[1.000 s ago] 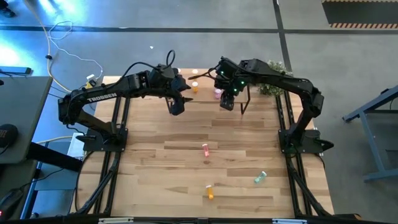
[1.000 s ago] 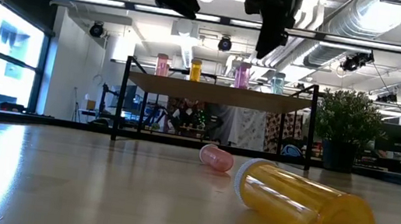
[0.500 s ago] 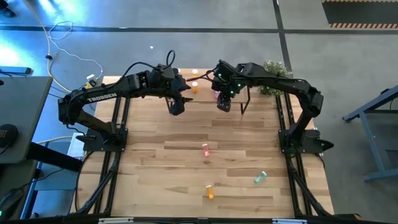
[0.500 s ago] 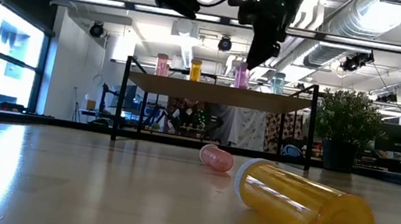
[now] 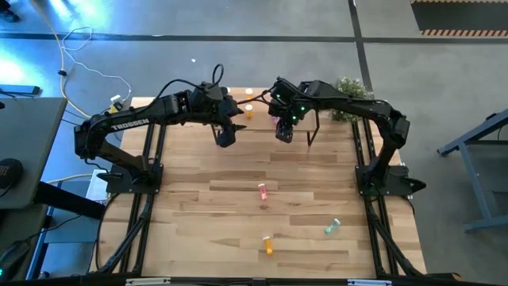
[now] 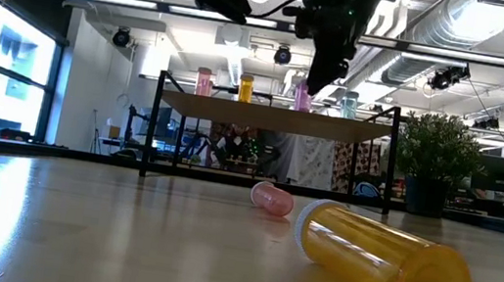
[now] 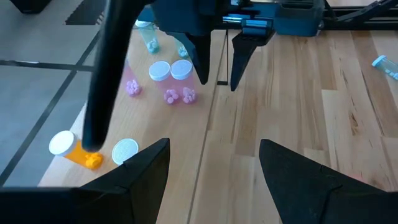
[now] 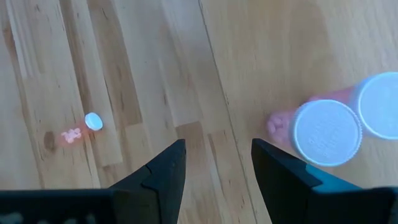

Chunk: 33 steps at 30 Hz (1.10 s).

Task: Pick and place medicine bottles onto shelf by color
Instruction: Adjust the purple pill bottles on the shelf

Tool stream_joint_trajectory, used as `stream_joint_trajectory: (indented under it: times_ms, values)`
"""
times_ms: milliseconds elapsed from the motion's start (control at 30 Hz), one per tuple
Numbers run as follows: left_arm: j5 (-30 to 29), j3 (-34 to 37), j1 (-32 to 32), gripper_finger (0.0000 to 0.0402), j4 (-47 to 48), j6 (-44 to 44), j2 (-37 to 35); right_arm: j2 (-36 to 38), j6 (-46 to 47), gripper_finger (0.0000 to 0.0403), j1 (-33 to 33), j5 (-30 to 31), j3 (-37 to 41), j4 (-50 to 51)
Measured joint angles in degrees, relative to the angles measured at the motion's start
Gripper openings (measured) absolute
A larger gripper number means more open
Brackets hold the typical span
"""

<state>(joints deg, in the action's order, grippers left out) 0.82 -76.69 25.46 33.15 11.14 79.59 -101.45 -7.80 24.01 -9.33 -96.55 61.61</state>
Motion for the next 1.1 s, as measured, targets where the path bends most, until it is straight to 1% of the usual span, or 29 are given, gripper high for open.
stream_joint_trajectory:
  times_ms: [467, 667, 967, 1100]
  values:
    - [0.0, 0.0, 0.0, 0.0236, 0.0, 0.0, 0.0, -0.5, 0.3, 0.0174, 0.4, 1.1, 0.0, -2.5]
    - [0.0, 0.0, 0.0, 0.0236, 0.0, 0.0, 0.0, -0.7, 0.5, 0.0174, 0.8, 1.8, 0.0, -2.1]
    - [0.0, 0.0, 0.0, 0.0236, 0.0, 0.0, 0.0, 0.5, 6.6, 0.0174, -1.0, 1.7, -0.1, 0.6]
    - [0.0, 0.0, 0.0, 0.0236, 0.0, 0.0, 0.0, 1.5, 12.3, 0.0174, -2.0, 1.5, -0.9, 0.5]
